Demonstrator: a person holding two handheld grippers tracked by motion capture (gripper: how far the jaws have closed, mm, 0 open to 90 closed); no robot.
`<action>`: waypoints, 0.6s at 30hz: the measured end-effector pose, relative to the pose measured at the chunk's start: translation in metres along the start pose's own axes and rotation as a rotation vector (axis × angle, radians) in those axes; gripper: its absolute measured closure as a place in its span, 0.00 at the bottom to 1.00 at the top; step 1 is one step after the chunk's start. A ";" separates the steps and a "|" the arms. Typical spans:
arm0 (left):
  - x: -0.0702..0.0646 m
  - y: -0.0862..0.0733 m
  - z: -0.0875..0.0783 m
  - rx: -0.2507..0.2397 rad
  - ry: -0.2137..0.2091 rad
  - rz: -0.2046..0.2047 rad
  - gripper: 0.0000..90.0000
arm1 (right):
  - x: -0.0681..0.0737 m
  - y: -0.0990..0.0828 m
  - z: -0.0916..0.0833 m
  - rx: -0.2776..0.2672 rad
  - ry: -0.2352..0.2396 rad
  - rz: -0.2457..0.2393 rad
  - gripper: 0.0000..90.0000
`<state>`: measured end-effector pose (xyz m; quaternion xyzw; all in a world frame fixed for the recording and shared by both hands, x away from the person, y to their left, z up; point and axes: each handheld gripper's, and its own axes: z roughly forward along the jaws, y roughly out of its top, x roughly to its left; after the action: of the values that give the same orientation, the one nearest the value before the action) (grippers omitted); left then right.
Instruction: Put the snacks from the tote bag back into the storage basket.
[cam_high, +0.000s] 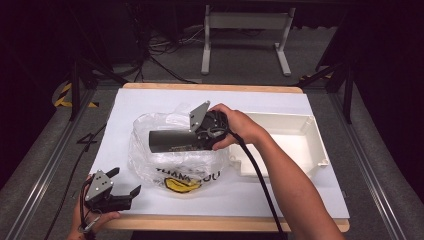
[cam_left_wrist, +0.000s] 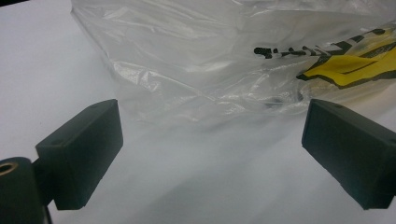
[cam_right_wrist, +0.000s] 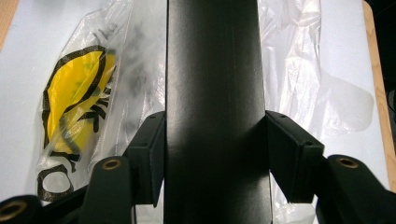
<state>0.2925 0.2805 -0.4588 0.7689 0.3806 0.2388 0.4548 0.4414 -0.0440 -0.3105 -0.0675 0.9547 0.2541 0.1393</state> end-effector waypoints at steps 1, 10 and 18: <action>0.000 0.000 0.000 0.000 0.000 0.000 0.07 | 0.000 0.000 -0.001 -0.001 -0.001 -0.001 0.48; 0.000 0.000 0.000 0.002 -0.001 0.000 0.07 | 0.000 0.000 -0.005 0.006 -0.007 -0.003 0.48; 0.000 0.000 0.001 0.004 0.001 0.004 0.07 | 0.000 -0.002 -0.013 0.001 -0.016 -0.002 0.48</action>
<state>0.2928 0.2801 -0.4592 0.7707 0.3796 0.2393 0.4524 0.4388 -0.0529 -0.3005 -0.0663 0.9536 0.2542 0.1473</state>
